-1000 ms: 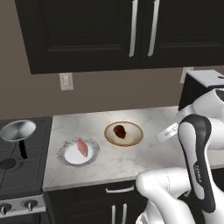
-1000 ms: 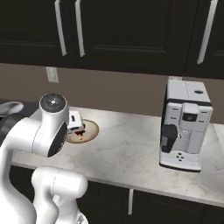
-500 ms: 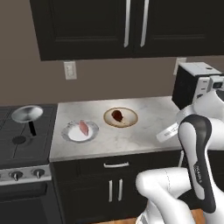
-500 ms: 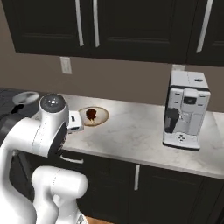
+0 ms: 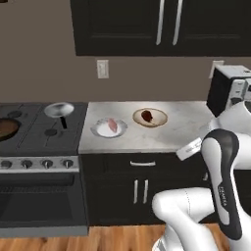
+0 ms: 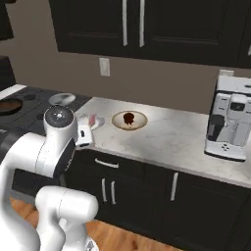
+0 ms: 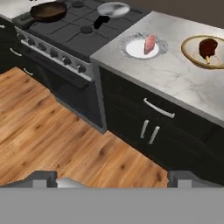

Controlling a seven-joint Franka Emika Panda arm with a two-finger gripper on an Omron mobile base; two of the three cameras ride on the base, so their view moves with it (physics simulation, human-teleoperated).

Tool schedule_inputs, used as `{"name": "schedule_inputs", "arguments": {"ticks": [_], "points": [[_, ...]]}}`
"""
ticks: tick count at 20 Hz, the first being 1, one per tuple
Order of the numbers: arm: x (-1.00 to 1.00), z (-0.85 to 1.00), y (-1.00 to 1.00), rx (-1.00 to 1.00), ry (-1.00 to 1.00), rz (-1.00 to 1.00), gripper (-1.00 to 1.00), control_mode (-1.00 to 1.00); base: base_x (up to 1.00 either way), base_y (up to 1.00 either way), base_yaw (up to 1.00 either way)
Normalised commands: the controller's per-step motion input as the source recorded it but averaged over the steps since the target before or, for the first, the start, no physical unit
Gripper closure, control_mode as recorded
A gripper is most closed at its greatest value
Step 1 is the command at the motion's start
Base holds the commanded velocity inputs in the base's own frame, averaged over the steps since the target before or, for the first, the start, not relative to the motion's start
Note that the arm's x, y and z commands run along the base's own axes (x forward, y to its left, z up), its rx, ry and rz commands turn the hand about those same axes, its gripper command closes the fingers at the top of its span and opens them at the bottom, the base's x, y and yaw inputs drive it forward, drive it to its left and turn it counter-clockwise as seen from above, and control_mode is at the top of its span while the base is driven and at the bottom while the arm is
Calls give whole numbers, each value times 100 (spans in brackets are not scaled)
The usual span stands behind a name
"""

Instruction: Place one of the steaks on the plate and the other in the bowl. Then place the bowl in the fridge.

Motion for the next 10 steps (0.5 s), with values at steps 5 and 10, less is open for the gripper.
{"name": "schedule_inputs", "arguments": {"ticks": [5,10], "points": [[0,0,0,0,0,0,-100,100,0,15,98],[0,0,0,0,0,0,-100,100,0,20,92]]}}
